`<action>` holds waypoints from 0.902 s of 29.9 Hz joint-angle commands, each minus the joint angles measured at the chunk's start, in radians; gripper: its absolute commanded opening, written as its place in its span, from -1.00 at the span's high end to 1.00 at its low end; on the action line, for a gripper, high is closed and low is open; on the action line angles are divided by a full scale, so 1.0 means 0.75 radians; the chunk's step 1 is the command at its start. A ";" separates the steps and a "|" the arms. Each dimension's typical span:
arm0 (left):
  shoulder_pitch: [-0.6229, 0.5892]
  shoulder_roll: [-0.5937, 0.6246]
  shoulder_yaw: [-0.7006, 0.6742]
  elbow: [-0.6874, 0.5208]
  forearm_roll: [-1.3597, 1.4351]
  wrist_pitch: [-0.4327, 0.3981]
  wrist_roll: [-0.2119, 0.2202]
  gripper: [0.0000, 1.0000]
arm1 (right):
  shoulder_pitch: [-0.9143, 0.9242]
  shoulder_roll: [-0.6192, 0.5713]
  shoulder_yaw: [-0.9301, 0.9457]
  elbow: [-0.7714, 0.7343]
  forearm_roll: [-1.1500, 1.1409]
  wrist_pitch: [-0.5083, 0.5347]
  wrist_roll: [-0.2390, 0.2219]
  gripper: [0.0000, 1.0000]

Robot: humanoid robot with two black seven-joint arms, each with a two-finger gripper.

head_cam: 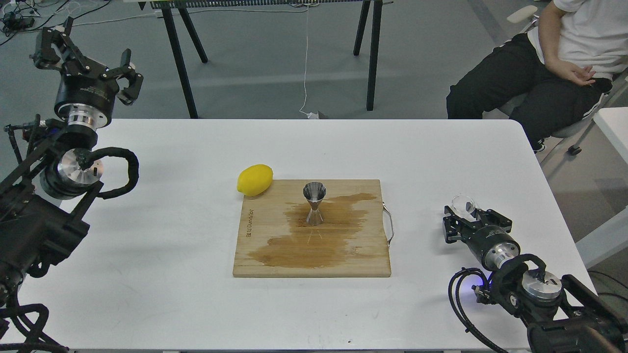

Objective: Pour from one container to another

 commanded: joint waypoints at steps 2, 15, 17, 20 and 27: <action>0.000 -0.002 -0.002 0.000 -0.001 0.000 0.000 -1.00 | -0.002 -0.002 -0.002 0.002 -0.002 0.024 -0.001 -0.38; 0.000 -0.004 -0.002 0.000 0.001 0.000 0.000 -1.00 | -0.002 0.000 -0.010 -0.047 -0.006 0.082 0.001 -0.23; 0.000 -0.004 -0.002 0.000 0.001 0.000 0.000 -1.00 | -0.002 0.000 -0.010 -0.057 -0.006 0.082 0.001 -0.34; -0.002 -0.002 -0.002 0.000 0.001 0.000 0.000 -1.00 | -0.002 0.000 -0.010 -0.057 -0.006 0.082 0.001 -0.48; -0.004 -0.002 -0.002 0.000 -0.001 0.000 0.000 -1.00 | -0.002 -0.002 -0.010 -0.059 -0.008 0.082 0.007 -0.60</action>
